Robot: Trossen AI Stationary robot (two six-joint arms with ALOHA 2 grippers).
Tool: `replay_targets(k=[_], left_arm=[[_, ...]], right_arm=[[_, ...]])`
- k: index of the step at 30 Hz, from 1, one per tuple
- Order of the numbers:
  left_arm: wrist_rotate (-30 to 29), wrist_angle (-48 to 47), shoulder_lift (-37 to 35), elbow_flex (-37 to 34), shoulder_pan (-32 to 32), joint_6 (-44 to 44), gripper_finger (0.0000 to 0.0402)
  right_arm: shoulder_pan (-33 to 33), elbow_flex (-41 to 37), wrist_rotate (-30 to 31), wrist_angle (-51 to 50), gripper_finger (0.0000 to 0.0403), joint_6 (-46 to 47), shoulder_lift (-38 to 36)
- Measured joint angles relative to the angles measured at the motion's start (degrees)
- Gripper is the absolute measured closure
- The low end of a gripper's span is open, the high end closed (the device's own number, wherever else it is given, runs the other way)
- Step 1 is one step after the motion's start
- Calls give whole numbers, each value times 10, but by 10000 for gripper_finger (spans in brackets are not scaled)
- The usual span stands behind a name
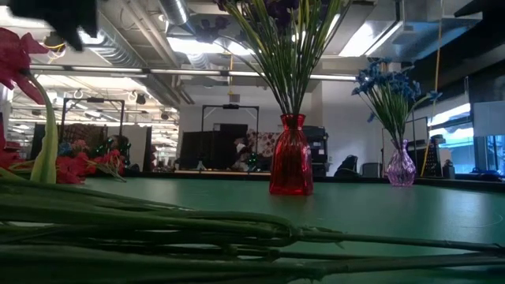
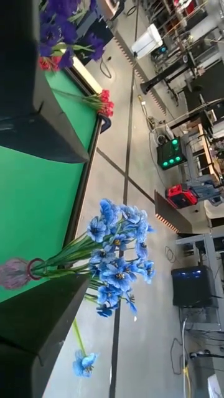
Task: Sort flowers into vase by color
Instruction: Put the blue flowers into the violet vase
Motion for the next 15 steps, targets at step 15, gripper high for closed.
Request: replay_targets(k=[15], left_arm=[[112,51,0,-123,-11,-151,237]], right_arm=[[0,0,3,0,97,-1,0]])
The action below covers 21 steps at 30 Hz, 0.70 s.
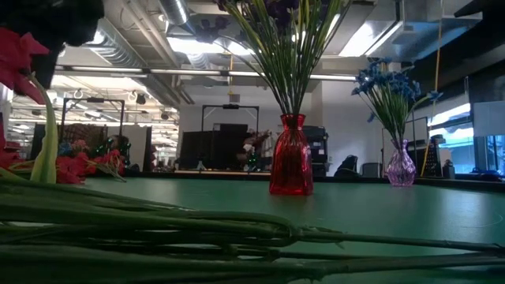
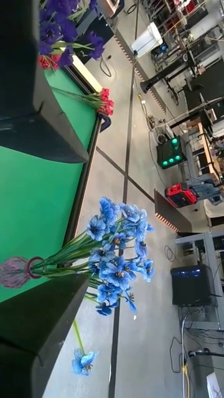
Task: Sort flowers into vase by color
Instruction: Put the blue flowers into the violet vase
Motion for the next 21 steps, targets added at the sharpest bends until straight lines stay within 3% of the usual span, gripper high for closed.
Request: replay_targets(k=[6,12,21], left_arm=[[103,46,10,-10,-8,16,237],[168,142,72,-10,-69,18,237],[264,201,153,-10,-163,-55,237]], right_arm=[[0,0,0,-4,97,-13,0],[0,0,16,-32,97,-16,0],[0,0,17,-31,98,-16,0]])
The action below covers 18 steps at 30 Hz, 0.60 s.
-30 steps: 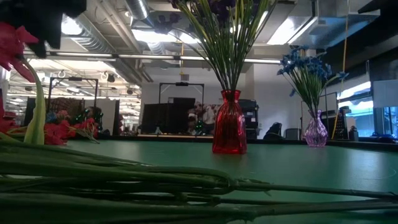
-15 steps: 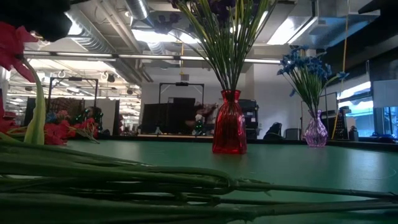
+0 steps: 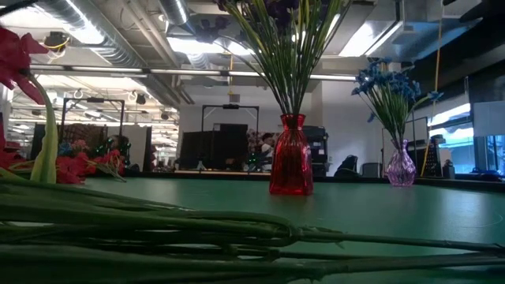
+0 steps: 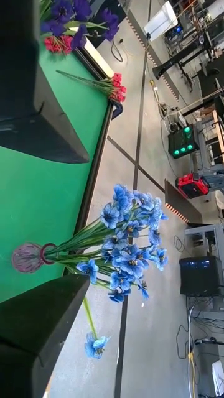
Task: Sort flowers into vase by color
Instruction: Put the blue flowers into the violet vase
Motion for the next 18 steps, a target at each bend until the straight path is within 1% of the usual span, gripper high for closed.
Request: replay_targets(k=[4,7,11,18], left_arm=[[2,48,25,0,-24,-33,237],[13,85,52,0,-40,-34,237],[34,90,87,0,-55,-34,237],[21,100,127,0,-69,-31,237]], right_arm=[[0,0,0,0,98,0,0],[0,0,-1,-2,98,2,0],[0,0,-2,-10,98,2,0],[0,0,-2,-12,98,3,0]])
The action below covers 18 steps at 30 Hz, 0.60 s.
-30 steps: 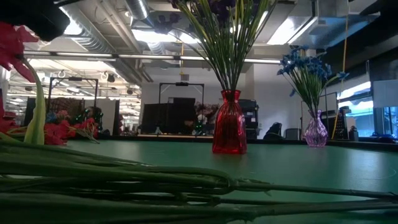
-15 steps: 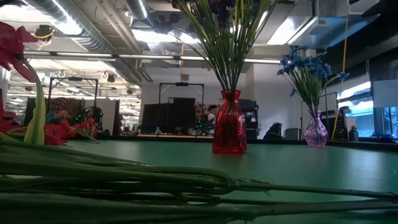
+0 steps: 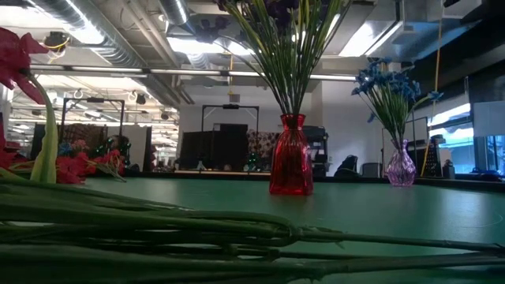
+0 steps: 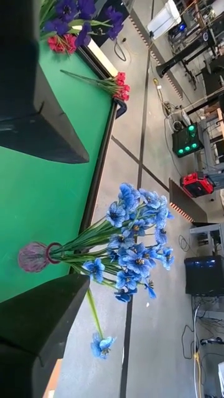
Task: Sort flowers into vase by color
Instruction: Put the blue flowers into the violet vase
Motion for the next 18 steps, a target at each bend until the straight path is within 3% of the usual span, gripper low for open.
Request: replay_targets(k=[6,13,18], left_arm=[[13,-3,28,0,-4,-14,269],[-21,-19,30,13,-5,-14,387],[-40,-105,26,70,-3,-3,392]], right_arm=[[0,0,0,0,98,13,0],[0,0,0,0,98,14,0],[0,0,-5,3,98,14,0]])
